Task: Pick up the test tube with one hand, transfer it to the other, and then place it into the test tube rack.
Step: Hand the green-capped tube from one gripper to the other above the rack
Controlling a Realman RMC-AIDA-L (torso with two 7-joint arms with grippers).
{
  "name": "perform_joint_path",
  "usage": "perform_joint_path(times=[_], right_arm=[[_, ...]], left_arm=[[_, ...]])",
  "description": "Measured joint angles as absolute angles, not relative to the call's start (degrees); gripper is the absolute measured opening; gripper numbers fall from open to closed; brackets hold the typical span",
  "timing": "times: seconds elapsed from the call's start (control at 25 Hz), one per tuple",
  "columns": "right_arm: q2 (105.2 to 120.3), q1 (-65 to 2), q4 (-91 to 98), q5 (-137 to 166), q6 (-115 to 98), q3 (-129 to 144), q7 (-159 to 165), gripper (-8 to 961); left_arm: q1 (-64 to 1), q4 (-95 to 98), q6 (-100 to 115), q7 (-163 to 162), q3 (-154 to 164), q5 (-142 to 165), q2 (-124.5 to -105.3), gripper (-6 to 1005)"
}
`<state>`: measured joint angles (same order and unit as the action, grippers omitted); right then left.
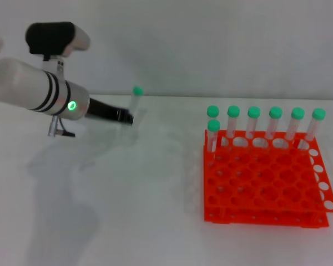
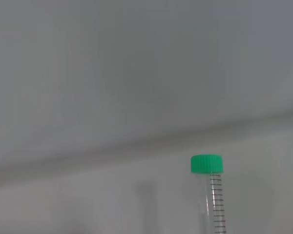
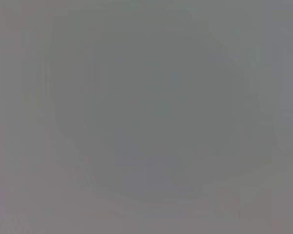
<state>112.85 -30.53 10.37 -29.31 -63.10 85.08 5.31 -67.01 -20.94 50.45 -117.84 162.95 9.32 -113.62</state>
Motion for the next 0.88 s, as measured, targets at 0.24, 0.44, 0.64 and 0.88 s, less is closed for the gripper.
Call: perform_joint_path(times=[0.24,0.44,0.64,0.88], right_arm=[[113.15,-29.35,11.07,-29.27,-64.95,85.08,5.86,752],[111.11,-27.53,10.95,-26.55,-64.95,85.68,18.35,751],[106.57,-24.97,11.06,-16.09,-65.51,85.79,36.52,751],[100.23,-24.02,11.14,2.75,-71.62,85.74,55.91,751]], left_arm=[[-59.67,-20.75,52.59,-93.32,162.95,-23.94,-114.04,197],[-51.12,-20.47,65.52,-64.35,162.96,-50.71,-117.83,197],[-46.13,-12.75,75.80,-42.07,162.95,-59.06,-118.81,196],[-45.23,-1.83,77.99,-23.35,162.93,-59.28,-119.20,196]])
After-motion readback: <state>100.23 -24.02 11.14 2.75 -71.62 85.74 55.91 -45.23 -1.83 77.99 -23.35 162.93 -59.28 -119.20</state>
